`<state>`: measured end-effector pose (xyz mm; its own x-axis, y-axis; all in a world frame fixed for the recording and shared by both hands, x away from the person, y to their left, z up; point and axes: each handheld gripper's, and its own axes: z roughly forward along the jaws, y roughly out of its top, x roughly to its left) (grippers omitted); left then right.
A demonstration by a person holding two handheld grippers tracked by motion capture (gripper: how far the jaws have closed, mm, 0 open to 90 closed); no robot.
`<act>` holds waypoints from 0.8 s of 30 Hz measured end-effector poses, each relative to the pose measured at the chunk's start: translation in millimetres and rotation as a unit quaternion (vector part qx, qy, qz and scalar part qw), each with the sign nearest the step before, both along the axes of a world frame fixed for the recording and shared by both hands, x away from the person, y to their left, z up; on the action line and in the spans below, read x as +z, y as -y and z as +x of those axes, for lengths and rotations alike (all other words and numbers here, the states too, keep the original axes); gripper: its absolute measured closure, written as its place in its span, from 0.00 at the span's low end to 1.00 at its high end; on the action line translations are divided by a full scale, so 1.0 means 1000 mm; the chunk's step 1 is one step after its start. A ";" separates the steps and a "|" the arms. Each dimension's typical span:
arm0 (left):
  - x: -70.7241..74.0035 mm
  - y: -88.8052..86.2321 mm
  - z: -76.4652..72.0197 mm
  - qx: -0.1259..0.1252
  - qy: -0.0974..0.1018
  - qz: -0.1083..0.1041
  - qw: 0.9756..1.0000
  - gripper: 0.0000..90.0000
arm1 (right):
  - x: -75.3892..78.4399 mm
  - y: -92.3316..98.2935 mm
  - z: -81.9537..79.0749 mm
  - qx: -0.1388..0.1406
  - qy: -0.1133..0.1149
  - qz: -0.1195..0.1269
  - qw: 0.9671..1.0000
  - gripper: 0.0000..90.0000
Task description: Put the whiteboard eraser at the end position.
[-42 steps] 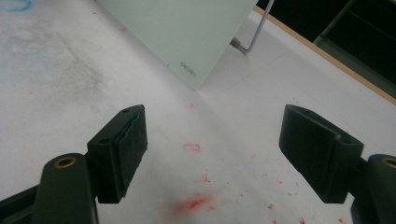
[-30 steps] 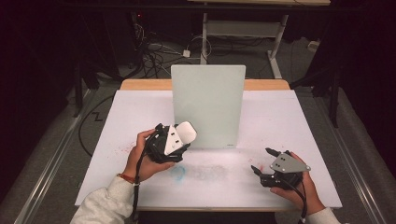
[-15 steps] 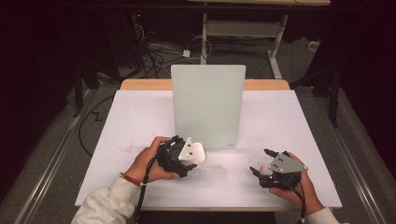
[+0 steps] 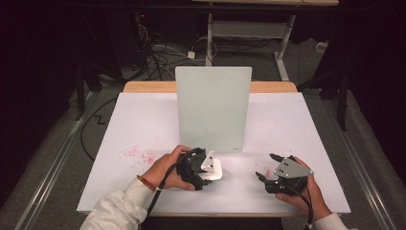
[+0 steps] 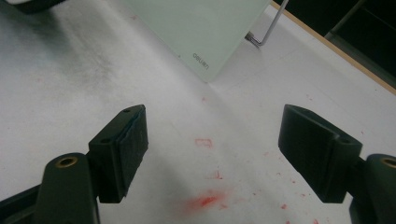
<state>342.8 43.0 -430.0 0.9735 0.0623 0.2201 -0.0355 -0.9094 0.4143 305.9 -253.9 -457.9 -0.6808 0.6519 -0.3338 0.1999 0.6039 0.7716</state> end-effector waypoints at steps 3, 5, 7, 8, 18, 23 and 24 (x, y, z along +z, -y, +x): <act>-0.004 0.010 -0.003 -0.011 -0.001 0.010 1.000 0.32 | 0.000 0.000 0.000 0.001 0.000 -0.001 1.000 0.27; -0.007 0.015 -0.003 -0.012 0.000 0.017 1.000 0.32 | 0.000 0.000 0.000 0.001 -0.001 -0.002 1.000 0.28; -0.009 0.017 -0.003 -0.010 -0.001 0.016 1.000 0.32 | -0.001 0.000 0.000 0.002 -0.001 -0.003 1.000 0.28; -0.009 0.017 -0.003 -0.009 -0.001 0.015 1.000 0.32 | -0.001 0.000 0.000 0.003 -0.001 -0.003 1.000 0.28; 0.001 0.009 -0.003 0.009 0.000 -0.048 0.999 0.28 | -0.001 0.000 0.000 0.006 0.000 -0.007 1.000 0.28; 0.002 0.005 -0.004 0.024 0.013 -0.065 0.998 0.25 | 0.000 0.000 0.000 0.007 0.002 -0.007 1.000 0.28; 0.002 0.005 -0.004 0.027 0.015 -0.068 0.997 0.25 | 0.000 0.000 -0.001 0.005 0.001 -0.005 1.000 0.28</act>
